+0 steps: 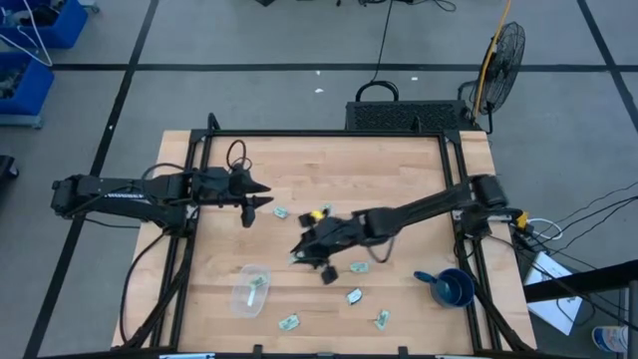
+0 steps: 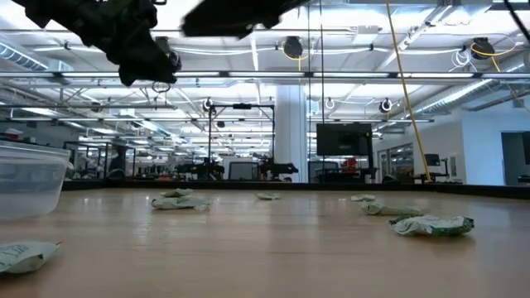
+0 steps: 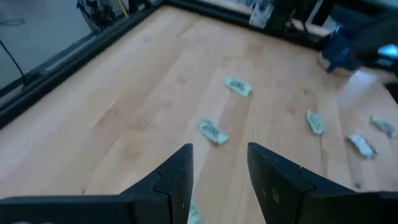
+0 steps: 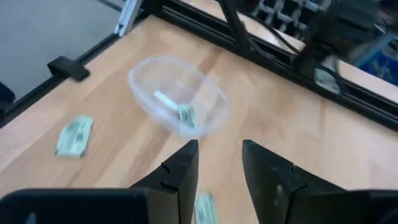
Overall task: Pick and place Stevia / Truvia into bins
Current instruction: Put the stevia packet into the transparent container
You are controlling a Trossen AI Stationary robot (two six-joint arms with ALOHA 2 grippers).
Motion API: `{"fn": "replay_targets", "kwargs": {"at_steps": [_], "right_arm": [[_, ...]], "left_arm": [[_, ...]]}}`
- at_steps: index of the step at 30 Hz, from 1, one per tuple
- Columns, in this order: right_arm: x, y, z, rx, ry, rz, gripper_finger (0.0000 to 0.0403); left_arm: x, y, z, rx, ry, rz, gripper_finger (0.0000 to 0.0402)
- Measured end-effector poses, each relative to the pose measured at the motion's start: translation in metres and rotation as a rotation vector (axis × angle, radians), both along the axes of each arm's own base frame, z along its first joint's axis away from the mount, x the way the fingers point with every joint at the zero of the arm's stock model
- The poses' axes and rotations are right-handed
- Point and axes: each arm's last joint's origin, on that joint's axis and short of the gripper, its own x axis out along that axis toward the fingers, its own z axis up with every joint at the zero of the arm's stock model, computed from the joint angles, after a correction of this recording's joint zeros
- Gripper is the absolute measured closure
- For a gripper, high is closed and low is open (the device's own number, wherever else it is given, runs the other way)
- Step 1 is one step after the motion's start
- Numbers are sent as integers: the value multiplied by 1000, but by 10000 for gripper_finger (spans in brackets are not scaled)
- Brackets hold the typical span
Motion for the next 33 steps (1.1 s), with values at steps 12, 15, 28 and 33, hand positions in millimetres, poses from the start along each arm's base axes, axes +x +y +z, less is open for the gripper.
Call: {"fn": "replay_targets", "kwargs": {"at_steps": [12, 15, 28, 33], "right_arm": [[-127, -32, -8, 161, 109, -279, 289], [-153, -38, -15, 191, 35, -280, 289], [-208, -61, -15, 171, -241, -452, 293], [-210, -63, -15, 184, -247, -463, 293]], "left_arm": [[2, 3, 5, 35, -60, 111, 245], [1, 5, 6, 65, -58, 171, 245], [28, -13, -32, -38, 160, 49, 245], [49, -28, -65, -1, 300, 9, 245]]}}
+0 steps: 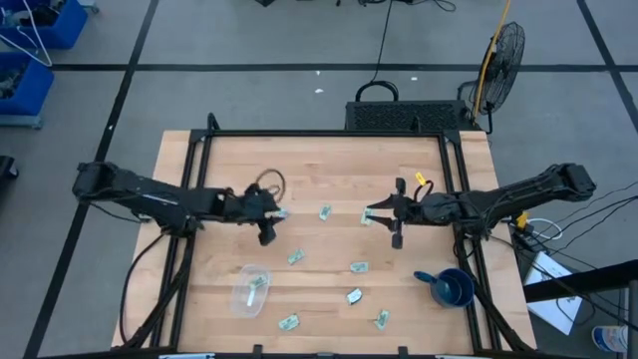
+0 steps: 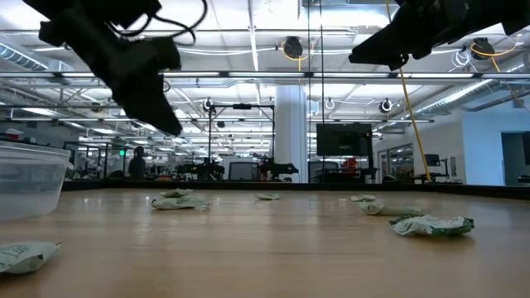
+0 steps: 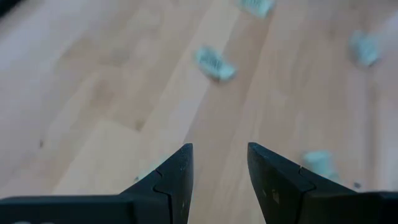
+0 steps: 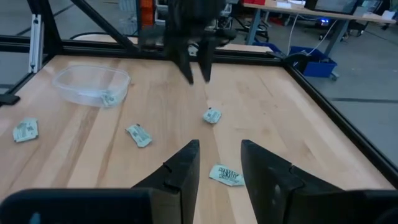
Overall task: Pick and place Stevia / Truvia into bins
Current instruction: Put the stevia packet into the transparent container
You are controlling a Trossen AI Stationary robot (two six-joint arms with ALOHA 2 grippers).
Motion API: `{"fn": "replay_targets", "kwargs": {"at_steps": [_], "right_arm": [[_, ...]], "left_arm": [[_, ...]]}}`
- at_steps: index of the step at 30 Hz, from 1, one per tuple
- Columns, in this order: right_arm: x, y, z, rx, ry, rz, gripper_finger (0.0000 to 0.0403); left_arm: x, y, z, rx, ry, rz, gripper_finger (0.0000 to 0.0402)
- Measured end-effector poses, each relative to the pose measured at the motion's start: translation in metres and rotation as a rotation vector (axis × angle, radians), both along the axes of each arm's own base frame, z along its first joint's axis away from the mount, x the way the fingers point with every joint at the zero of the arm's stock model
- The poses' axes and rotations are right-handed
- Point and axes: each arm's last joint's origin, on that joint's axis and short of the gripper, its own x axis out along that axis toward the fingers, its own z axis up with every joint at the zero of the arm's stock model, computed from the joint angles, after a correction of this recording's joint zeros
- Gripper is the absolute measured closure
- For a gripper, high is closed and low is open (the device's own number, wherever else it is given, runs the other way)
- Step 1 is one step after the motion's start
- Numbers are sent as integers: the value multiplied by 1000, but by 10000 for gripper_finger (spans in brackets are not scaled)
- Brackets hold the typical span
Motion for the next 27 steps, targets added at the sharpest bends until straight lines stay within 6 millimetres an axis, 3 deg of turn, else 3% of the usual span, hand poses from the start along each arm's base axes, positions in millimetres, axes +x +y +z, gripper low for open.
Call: {"fn": "replay_targets", "kwargs": {"at_steps": [8, 17, 27], "right_arm": [[0, 0, 0, 6, 0, -2, 294], [0, 0, 0, 5, 0, -1, 297], [0, 0, 0, 5, 1, 0, 298]], "left_arm": [[13, -11, -44, 171, 201, -27, 245], [24, -15, -59, 250, 200, -67, 245], [29, -8, -84, 226, 260, 49, 249]]}}
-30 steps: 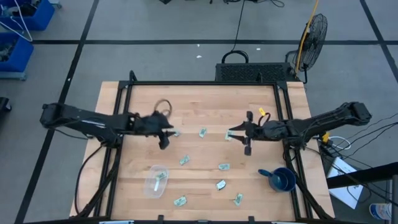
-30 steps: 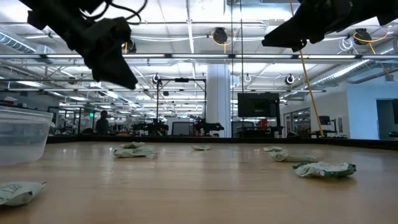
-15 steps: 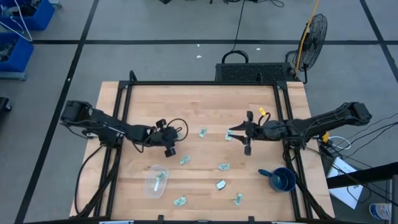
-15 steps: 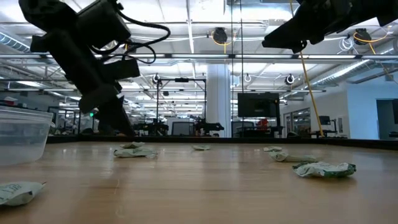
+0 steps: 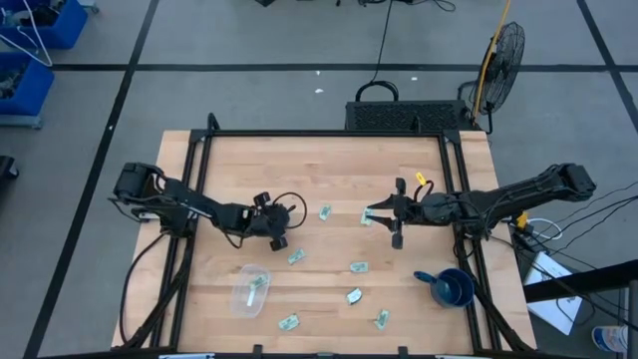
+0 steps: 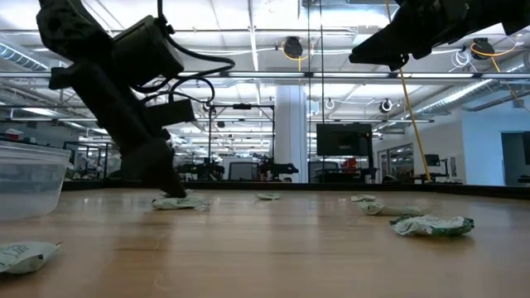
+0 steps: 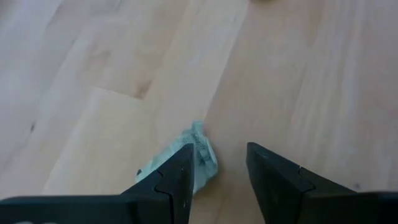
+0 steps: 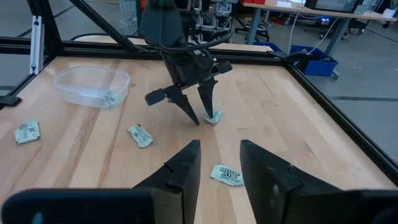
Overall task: Pick and place Stevia / Truvia into bins
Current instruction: Put the stevia packet into the transparent container
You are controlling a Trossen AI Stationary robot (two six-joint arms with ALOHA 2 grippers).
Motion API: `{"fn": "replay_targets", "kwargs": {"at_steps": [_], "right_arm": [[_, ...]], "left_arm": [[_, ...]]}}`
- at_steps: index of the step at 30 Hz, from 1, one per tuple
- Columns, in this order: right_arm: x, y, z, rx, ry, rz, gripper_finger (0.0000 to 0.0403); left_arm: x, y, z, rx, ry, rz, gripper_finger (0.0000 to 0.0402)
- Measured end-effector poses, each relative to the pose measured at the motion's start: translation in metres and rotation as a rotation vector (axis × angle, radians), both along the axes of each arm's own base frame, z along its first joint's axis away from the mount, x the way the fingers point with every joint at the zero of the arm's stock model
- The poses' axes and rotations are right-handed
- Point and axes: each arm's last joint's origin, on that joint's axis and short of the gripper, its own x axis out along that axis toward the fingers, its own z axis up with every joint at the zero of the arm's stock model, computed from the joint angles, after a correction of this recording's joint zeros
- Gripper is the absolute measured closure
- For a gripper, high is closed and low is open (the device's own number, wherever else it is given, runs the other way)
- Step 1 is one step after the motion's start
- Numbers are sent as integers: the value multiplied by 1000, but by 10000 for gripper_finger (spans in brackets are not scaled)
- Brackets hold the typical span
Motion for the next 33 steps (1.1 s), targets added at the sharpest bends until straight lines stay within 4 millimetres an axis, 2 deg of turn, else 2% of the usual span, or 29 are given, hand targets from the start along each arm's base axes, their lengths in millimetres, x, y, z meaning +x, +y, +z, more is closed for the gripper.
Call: {"fn": "replay_targets", "kwargs": {"at_steps": [4, 10, 13, 16, 20, 26, 30, 33], "right_arm": [[0, 0, 0, 0, 0, 0, 298], [0, 0, 0, 0, 0, 0, 298], [0, 0, 0, 0, 0, 0, 298], [0, 0, 0, 0, 0, 0, 298], [0, 0, 0, 0, 0, 0, 298], [0, 0, 0, -1, 5, 0, 298], [0, 0, -1, 3, 9, -1, 298], [0, 0, -1, 23, 13, -7, 298]], "left_arm": [[0, 0, -1, 9, -1, 9, 288], [0, 0, -1, 12, 1, 7, 383], [0, 0, 3, -1, -20, -1, 393], [2, -8, 16, -26, -46, -38, 397], [9, -29, 55, -118, -148, -152, 398], [-2, -77, 108, -301, -215, -384, 399], [-20, -113, 116, -483, -206, -431, 399], [-36, -139, 114, -609, -169, -391, 400]]}}
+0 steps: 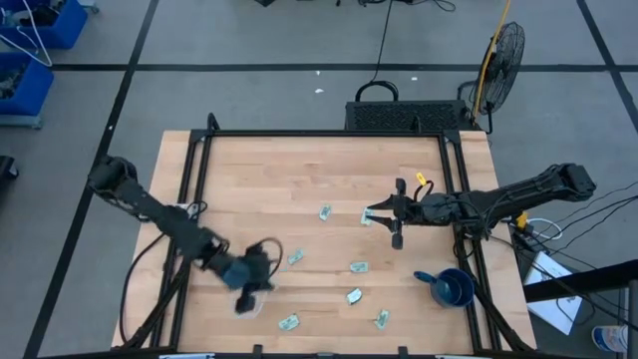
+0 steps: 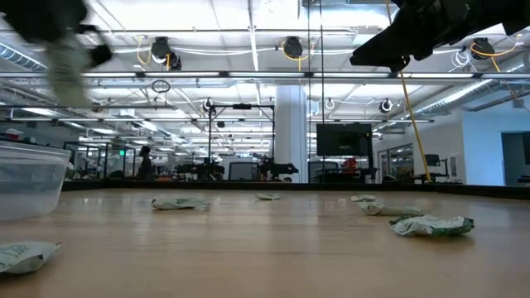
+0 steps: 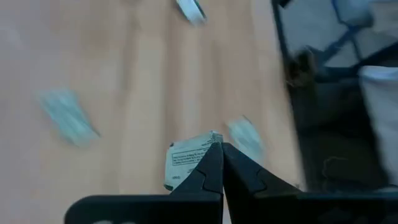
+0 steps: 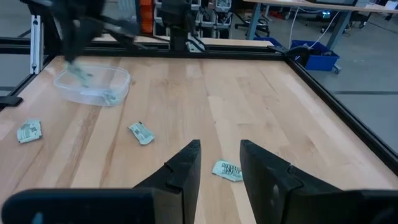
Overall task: Pick and place Stevia / Truvia into bins
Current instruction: Put the stevia packet into the transparent container
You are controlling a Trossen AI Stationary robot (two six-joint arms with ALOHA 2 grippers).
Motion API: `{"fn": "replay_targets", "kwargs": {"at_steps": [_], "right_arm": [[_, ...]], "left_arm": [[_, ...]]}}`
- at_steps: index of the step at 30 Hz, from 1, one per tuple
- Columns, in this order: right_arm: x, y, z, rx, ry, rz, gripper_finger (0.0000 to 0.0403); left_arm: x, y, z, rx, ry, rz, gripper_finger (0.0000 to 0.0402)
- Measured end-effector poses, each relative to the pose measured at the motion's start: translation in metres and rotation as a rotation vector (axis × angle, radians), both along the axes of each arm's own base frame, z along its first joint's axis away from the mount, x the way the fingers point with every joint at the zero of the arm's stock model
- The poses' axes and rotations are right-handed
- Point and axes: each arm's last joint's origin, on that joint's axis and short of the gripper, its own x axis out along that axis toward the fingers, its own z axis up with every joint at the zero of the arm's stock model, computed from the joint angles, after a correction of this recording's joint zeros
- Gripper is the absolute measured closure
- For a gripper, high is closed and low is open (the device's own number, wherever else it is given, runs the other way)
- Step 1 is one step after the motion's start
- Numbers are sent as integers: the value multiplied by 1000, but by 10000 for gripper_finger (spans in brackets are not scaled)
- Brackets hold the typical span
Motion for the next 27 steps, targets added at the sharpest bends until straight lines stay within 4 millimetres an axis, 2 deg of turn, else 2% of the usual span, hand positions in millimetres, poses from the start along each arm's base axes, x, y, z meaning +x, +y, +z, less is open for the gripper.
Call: {"fn": "replay_targets", "kwargs": {"at_steps": [5, 9, 15, 27], "right_arm": [[0, 0, -1, 4, 5, -2, 298], [0, 0, 0, 5, 4, -2, 298], [1, 0, 2, 8, -18, -2, 298], [1, 0, 2, -1, -17, 1, 298]], "left_arm": [[-20, -28, -15, -55, 110, 111, 400], [-32, -37, -27, -24, 193, 175, 400], [-39, -34, -44, 39, 330, 277, 400], [-33, -30, -46, 14, 340, 309, 392]]}}
